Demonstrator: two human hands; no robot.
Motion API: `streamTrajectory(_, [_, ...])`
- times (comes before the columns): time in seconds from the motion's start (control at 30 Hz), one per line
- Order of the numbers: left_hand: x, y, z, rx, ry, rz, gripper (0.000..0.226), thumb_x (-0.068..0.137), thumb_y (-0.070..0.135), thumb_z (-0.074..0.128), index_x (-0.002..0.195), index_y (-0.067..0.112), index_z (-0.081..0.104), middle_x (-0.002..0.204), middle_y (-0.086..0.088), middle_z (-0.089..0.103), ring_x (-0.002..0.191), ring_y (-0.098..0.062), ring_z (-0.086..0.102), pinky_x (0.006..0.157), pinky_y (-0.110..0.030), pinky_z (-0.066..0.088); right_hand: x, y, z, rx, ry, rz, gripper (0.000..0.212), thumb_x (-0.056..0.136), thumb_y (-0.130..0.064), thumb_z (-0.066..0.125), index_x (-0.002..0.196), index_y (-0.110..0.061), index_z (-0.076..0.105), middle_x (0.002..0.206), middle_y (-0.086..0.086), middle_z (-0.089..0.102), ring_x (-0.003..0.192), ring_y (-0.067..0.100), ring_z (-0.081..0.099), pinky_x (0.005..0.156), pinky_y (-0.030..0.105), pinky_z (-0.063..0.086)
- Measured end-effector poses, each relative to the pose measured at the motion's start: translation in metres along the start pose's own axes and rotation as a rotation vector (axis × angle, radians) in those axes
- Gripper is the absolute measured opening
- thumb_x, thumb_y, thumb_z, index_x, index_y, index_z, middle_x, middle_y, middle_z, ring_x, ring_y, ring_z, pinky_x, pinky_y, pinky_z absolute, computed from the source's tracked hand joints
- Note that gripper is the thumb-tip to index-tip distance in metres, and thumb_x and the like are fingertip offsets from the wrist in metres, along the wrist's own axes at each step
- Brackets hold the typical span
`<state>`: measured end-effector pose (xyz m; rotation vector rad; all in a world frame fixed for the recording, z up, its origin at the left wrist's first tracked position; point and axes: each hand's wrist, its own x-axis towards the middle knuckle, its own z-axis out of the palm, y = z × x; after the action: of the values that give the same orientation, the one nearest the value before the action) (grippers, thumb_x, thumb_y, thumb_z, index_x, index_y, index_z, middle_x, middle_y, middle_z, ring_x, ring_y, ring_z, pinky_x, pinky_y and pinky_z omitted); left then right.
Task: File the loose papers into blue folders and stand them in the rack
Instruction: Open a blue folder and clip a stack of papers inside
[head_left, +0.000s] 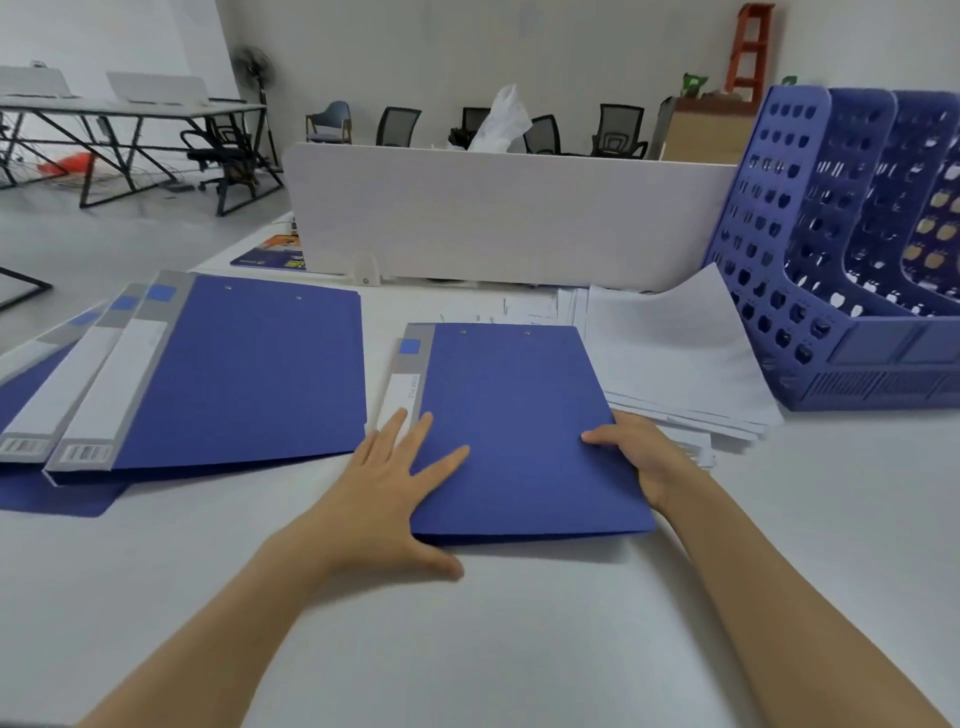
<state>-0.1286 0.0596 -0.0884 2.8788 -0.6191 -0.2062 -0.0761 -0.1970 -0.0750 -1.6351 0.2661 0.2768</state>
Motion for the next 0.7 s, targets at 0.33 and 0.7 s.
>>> streamTrajectory(0.33, [0.000, 0.002, -0.005, -0.382, 0.176, -0.037, 0.060, 0.056, 0.074, 0.026, 0.115, 0.063, 0.021, 0.151, 0.018, 0.017, 0.144, -0.010, 0.003, 0.115, -0.029, 0.005, 0.001, 0.006, -0.004, 0.317, -0.018, 0.046, 0.048, 0.092, -0.059, 0.030, 0.093, -0.023, 0.062, 0.090, -0.001, 0.067, 0.075, 0.015, 0.066, 0.061, 0.028, 0.048])
streamTrajectory(0.7, [-0.001, -0.002, -0.016, -0.986, 1.265, -0.208, 0.057, 0.091, 0.002, 0.045, 0.142, 0.016, 0.024, 0.131, 0.022, 0.047, 0.106, 0.014, 0.051, 0.087, 0.000, 0.040, -0.006, 0.005, 0.005, 0.161, -0.059, -0.125, 0.046, 0.087, 0.003, 0.052, 0.120, -0.028, 0.053, 0.099, -0.005, 0.068, 0.075, 0.020, 0.067, 0.053, 0.023, 0.055])
